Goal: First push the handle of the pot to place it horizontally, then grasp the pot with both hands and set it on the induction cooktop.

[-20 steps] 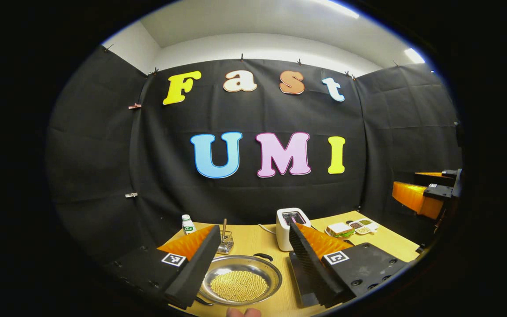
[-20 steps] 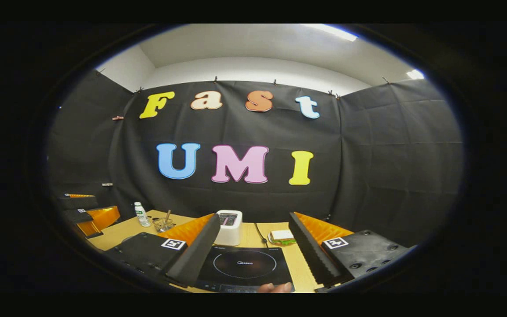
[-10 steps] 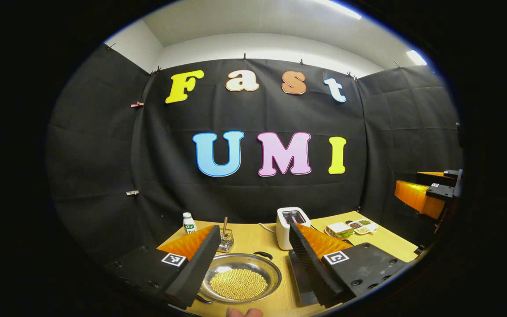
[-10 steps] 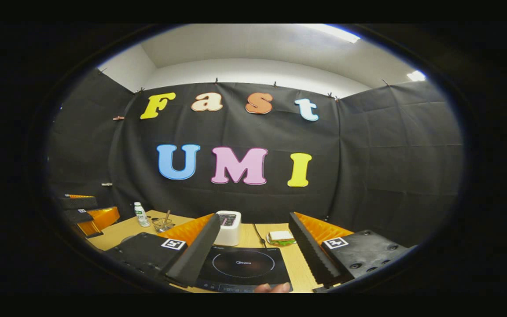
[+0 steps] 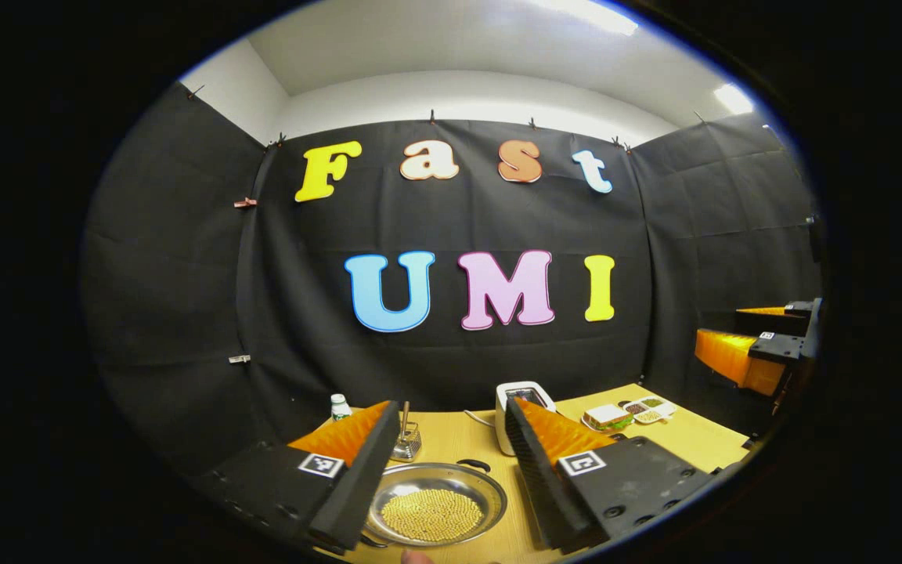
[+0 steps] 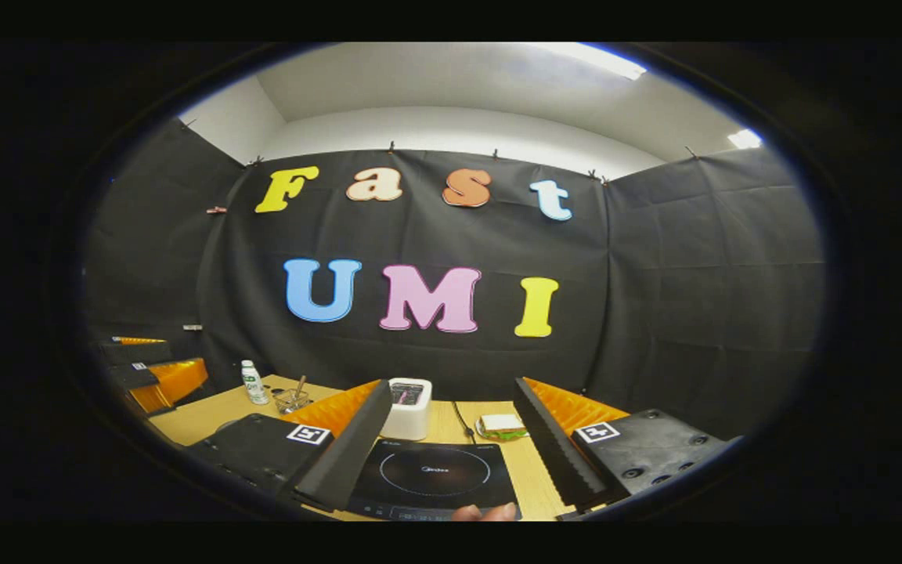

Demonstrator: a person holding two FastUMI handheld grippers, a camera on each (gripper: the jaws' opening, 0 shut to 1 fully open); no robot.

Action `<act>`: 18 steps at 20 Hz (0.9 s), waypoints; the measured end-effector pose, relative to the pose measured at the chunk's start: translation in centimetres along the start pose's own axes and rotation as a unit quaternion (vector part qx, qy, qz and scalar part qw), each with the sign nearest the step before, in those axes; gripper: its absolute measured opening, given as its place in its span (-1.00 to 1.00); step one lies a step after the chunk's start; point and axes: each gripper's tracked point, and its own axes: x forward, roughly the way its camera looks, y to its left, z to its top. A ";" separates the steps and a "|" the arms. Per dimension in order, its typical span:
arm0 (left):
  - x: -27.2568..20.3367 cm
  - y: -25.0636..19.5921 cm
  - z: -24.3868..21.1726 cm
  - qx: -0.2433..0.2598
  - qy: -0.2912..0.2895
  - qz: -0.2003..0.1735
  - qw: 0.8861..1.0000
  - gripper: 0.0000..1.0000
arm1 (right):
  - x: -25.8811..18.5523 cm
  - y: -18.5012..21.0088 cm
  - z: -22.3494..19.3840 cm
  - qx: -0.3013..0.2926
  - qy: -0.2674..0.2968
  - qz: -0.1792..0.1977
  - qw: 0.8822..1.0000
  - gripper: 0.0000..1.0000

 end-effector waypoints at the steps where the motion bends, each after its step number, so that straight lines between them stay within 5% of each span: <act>1: -0.1 -0.2 -0.1 0.002 -0.002 -0.004 1.000 0.53 | -0.1 0.0 0.0 0.000 0.000 0.000 1.000 0.94; 6: -1.0 -0.7 -0.9 0.006 0.010 -0.031 0.999 -0.85 | -0.2 -0.3 -0.1 -0.007 0.002 -0.002 1.000 0.94; 13: -2.8 -1.8 -8.9 -0.018 0.153 -0.076 0.985 -0.91 | -0.1 0.1 -0.7 -0.013 0.007 0.005 1.000 0.94; 18: -5.4 -2.2 -18.4 -0.019 0.291 -0.104 0.951 -0.90 | 0.1 0.5 -1.4 -0.014 0.014 0.009 1.000 0.95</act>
